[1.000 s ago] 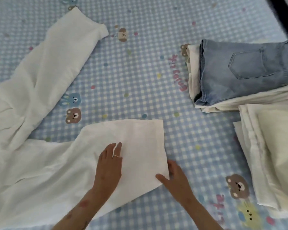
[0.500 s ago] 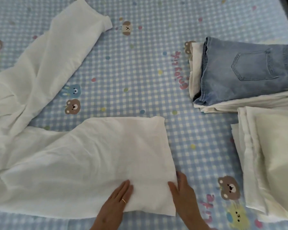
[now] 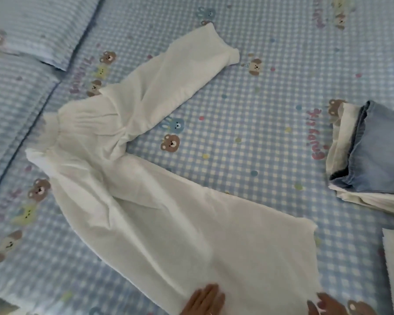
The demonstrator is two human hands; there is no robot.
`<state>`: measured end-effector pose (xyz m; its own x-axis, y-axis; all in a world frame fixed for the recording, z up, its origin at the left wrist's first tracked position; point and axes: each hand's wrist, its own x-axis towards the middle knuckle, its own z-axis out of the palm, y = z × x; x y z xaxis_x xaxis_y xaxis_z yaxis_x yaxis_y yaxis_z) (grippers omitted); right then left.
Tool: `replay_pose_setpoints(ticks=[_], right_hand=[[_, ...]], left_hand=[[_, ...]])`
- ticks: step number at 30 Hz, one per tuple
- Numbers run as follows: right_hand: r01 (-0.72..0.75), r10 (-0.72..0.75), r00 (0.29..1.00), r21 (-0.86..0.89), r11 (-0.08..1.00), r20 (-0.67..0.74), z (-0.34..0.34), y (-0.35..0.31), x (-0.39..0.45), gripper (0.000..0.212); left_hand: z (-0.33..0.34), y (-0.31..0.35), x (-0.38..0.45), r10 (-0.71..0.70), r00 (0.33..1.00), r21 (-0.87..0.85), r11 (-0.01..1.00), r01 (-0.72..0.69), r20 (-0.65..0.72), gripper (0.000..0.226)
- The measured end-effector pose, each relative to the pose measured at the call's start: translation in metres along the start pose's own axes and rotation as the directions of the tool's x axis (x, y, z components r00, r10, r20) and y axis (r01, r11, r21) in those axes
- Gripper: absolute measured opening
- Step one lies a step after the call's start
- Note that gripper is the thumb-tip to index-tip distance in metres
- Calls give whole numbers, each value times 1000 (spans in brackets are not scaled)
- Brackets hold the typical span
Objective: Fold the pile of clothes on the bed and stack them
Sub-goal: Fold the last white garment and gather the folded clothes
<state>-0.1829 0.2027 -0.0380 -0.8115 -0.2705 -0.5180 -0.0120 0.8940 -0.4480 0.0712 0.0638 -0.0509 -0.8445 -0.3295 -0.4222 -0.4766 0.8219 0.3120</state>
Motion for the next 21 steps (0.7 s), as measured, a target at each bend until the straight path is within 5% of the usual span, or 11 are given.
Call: replay_pose_setpoints(ticks=[1,4,7,9,12,15,17,21], right_hand=[[83,-83,997,35,996,-3,11,-30,-13,24],[495,-491,869,-120,860,65,74,-123,-46,30],[792,-764,604,-64,607,229,151,-215,-98,41],[905,-852,403,-5,426,334,212,-253,-132,48],[967,-823,226,-19,254,522,298,-303,-178,60],[959,-749,284,-175,223,598,364,-337,-189,91],[939,-726,343,-248,239,596,392,-344,-186,100],[918,-708,392,-294,265,588,402,-341,-176,52]], left_hand=[[-5,-28,-13,-79,993,-49,996,74,-89,47],[-35,-120,-41,-475,790,-311,874,373,-387,65],[-67,-225,-68,-828,477,-599,549,582,-295,43],[-81,-293,-80,-941,295,-705,323,631,-166,40],[-105,-391,-87,-983,164,-812,157,563,-77,38],[-127,-468,-77,-986,154,-872,124,474,-57,51],[-140,-507,-68,-972,222,-926,152,345,-77,72],[-152,-556,-64,-874,484,-917,221,332,-36,54]])
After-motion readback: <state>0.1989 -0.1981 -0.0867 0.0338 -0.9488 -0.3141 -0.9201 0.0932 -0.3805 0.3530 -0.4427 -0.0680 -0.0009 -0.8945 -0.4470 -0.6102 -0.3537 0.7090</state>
